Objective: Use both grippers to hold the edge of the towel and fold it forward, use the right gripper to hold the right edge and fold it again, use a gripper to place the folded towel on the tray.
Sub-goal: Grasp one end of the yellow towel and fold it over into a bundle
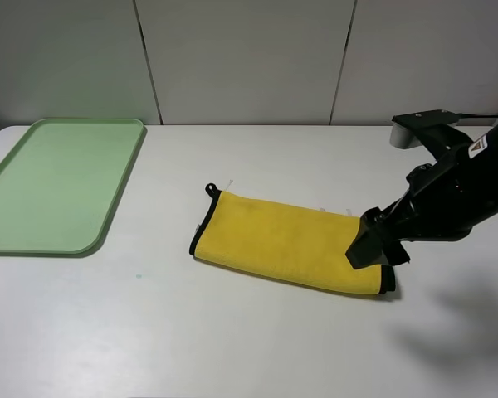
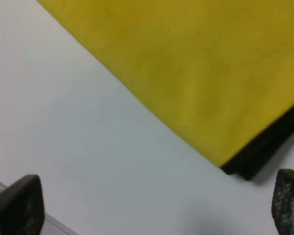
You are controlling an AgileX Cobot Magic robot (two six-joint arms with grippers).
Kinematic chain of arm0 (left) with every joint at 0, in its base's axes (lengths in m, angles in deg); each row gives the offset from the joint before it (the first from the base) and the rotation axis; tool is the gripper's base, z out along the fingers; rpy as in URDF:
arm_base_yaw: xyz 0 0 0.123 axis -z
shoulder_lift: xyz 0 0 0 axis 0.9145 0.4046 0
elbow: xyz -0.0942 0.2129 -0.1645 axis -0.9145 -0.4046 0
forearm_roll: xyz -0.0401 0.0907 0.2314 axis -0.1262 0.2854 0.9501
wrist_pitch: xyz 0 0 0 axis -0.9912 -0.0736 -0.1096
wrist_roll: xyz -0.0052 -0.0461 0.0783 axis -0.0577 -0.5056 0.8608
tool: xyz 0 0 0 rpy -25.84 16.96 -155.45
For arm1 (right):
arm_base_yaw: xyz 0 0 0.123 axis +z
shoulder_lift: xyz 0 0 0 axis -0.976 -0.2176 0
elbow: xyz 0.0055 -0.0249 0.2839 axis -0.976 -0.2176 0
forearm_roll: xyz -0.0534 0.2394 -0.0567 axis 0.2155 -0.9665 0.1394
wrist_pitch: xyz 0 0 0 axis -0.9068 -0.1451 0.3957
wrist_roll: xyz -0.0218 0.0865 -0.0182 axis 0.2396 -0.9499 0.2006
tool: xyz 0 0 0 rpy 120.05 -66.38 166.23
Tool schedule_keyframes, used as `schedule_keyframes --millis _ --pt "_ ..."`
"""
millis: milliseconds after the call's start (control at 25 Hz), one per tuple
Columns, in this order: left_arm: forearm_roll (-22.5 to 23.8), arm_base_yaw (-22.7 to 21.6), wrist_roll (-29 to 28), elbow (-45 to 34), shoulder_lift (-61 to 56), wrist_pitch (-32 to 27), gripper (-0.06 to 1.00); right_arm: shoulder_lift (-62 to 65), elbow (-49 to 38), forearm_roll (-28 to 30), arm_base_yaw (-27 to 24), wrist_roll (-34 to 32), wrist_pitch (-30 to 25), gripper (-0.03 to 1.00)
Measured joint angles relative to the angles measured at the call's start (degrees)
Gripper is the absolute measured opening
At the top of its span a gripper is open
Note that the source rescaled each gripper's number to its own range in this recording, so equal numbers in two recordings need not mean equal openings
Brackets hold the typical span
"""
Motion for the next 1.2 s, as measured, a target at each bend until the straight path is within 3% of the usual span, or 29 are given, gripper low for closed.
schedule_keyframes --millis 320,480,720,1040,1200 --pt "0.0 -21.28 0.0 0.0 0.0 0.07 0.98 0.0 0.0 -2.04 0.0 -2.52 0.48 1.0" --pt "0.0 -28.85 0.0 0.0 0.0 0.07 0.98 0.0 0.0 -2.09 0.0 -5.36 0.82 1.0" --pt "0.0 -31.41 0.0 0.0 -2.02 0.17 0.98 0.0 0.0 0.07 0.0 -12.88 2.43 1.0" --pt "0.27 -31.45 0.0 0.0 -2.42 0.13 0.98 -3.13 0.0 15.19 0.0 -32.53 8.32 1.0" --pt "0.42 -31.45 0.0 0.0 -2.42 0.13 0.98 -8.91 0.0 18.36 0.0 -39.06 11.29 1.0"
